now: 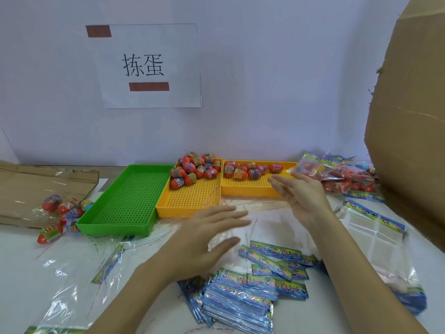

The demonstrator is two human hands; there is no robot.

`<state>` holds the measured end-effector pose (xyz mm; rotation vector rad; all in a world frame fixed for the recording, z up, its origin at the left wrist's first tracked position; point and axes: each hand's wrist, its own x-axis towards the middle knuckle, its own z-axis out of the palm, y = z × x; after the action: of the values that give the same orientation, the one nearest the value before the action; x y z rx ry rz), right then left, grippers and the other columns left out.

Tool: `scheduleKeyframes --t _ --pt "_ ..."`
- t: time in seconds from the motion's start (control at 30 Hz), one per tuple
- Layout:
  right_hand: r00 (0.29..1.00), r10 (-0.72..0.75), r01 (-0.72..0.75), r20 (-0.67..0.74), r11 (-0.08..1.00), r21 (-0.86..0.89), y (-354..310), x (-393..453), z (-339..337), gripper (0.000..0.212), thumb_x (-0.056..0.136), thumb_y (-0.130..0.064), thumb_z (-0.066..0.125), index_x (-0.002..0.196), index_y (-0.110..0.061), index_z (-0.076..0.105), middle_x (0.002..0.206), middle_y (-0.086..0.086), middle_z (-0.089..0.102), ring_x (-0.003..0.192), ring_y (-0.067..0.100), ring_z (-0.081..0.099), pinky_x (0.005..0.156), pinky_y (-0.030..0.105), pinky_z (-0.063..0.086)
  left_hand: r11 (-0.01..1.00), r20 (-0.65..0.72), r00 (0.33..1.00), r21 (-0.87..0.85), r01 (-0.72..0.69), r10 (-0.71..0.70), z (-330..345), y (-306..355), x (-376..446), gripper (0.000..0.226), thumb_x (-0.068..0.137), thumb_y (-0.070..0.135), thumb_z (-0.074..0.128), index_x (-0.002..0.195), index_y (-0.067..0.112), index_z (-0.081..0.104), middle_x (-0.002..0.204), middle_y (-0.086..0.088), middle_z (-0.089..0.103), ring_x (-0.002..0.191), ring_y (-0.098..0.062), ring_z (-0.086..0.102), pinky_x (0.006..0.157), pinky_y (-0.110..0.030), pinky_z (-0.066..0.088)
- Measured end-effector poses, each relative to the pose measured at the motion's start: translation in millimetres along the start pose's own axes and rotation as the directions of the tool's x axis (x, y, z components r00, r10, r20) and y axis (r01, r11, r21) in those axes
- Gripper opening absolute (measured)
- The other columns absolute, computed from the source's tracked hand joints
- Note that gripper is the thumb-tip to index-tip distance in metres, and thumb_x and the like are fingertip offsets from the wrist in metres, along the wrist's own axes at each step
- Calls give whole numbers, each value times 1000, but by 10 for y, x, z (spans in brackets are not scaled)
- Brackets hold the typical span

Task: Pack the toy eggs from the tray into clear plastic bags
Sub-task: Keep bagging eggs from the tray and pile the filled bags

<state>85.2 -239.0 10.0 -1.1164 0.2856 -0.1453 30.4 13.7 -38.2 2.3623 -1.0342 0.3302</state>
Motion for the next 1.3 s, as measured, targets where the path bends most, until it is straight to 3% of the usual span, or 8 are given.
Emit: scheduleKeyframes --t 0.2,0.33,0.5,0.63,0.73,0.83,1.03,1.3 --pt "998 12 6 61 955 -297 74 -42 115 24 103 3 52 107 -7 74 97 9 77 78 18 75 65 24 58 986 123 984 96 -139 127 207 155 36 47 109 53 46 154 40 49 138 20 62 140 0 41 117 -20 15" --pt "995 -37 74 97 912 -403 102 -48 177 32 102 5 49 96 -12 76 85 4 78 70 14 74 59 21 55 972 24 987 169 -163 161 171 90 54 32 99 52 65 119 30 77 101 13 65 106 -10 52 99 -28 33" --pt "985 -31 108 170 877 -468 120 -74 202 32 102 4 49 96 -13 76 90 7 78 75 17 74 63 24 56 972 -46 986 178 -152 162 68 87 19 5 98 30 74 97 25 76 110 10 66 107 -13 57 97 -31 38" --pt "966 -57 173 251 866 -469 103 -67 180 26 106 -5 50 106 -10 76 97 10 79 85 21 76 72 27 59 978 -281 947 -176 108 -155 -2 170 67 8 100 17 71 93 20 73 113 11 65 117 -8 58 101 -23 41" --pt "890 -3 212 456 888 -408 80 -67 198 43 107 -45 47 122 -13 71 109 8 79 107 23 75 95 34 56 863 -457 781 -464 199 -425 -116 170 114 11 97 12 72 89 16 79 101 6 72 102 -11 67 86 -18 51" --pt "767 132 210 627 873 -441 62 -85 202 69 94 -71 46 130 -17 67 118 7 77 116 23 71 107 39 48 647 -414 620 -734 205 -667 -204 100 111 16 101 14 67 92 12 80 84 4 76 77 -8 68 71 -18 54" --pt "795 177 126 580 887 -444 115 -62 139 33 89 -20 80 119 -9 73 108 13 78 102 26 75 92 34 60 205 -139 489 -975 83 -861 -270 -9 97 20 106 11 59 107 -4 72 84 -11 74 63 -15 69 56 -25 58" --pt "890 62 139 451 906 -400 143 -109 184 13 87 -10 79 100 -8 81 96 13 79 81 18 76 71 20 58 305 -103 603 -921 242 -791 -220 -73 105 58 75 37 85 123 8 68 97 -12 78 77 -23 73 69 -30 62"
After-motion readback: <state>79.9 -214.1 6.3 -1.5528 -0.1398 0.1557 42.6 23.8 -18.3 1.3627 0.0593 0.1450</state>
